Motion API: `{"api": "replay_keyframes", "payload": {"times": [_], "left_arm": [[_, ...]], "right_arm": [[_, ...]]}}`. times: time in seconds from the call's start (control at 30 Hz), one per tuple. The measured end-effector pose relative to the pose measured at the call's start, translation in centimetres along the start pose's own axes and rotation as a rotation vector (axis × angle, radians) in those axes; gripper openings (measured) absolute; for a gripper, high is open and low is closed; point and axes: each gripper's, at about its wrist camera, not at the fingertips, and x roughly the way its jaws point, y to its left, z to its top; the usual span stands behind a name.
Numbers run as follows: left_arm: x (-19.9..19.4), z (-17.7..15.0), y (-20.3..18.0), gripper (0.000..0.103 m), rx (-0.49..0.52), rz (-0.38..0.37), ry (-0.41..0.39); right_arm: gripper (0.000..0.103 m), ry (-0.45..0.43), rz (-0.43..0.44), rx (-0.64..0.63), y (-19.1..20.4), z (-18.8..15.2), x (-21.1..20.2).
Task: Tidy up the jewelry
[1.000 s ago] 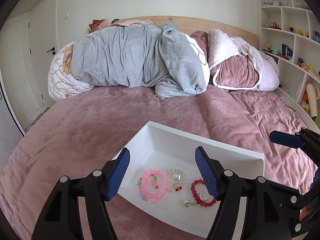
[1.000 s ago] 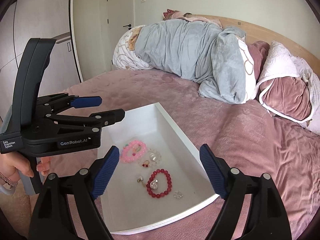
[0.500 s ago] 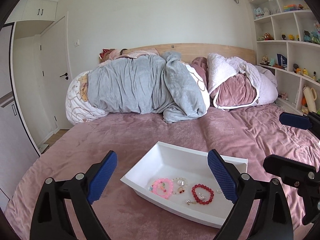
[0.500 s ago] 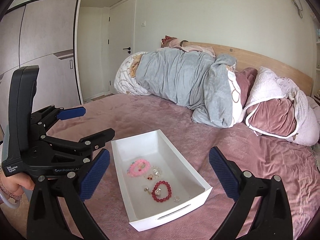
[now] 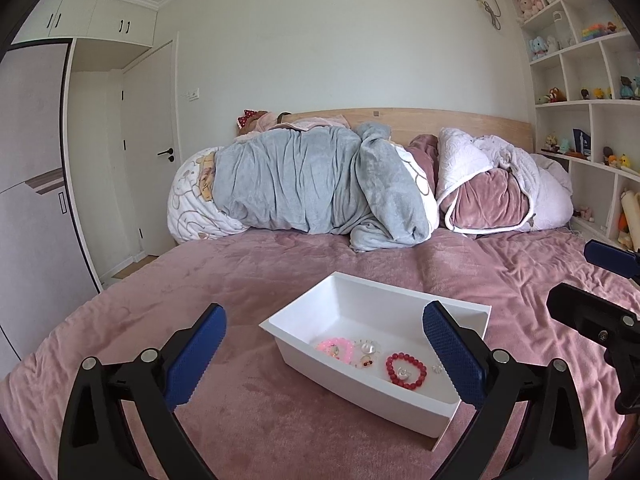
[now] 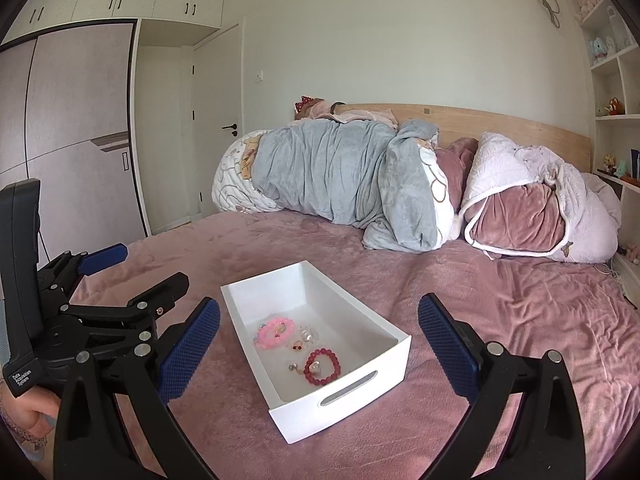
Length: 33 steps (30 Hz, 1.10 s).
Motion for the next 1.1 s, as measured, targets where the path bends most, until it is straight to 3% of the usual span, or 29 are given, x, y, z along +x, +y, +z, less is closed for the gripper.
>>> {"api": "replay_keyframes", "payload": {"times": [0.27,0.53,0.67,0.9,1.1], "left_arm": [[1.5,-4.4,-1.2,0.099,0.037,0.071,0.018],[3.0,-7.3,-0.7,0.099,-0.035,0.068,0.042],[3.4,-8.1,-0.8,0.099,-0.045,0.074,0.064],[3.4,-8.6,-1.7,0.099,0.022,0.074,0.064],[3.0,-8.1,-1.4,0.099,-0.009,0.065,0.042]], "right_arm": [[0.098,0.021,-0.001,-0.023,0.8,-4.3,2.0],[0.098,-0.005,-0.016,-0.054,0.9,-5.9,2.6],[0.098,0.018,-0.019,-0.052,0.9,-6.6,3.2],[0.098,0.013,-0.032,-0.071,1.3,-6.8,3.1],[0.098,0.013,-0.041,-0.062,1.1,-6.9,3.2]]}}
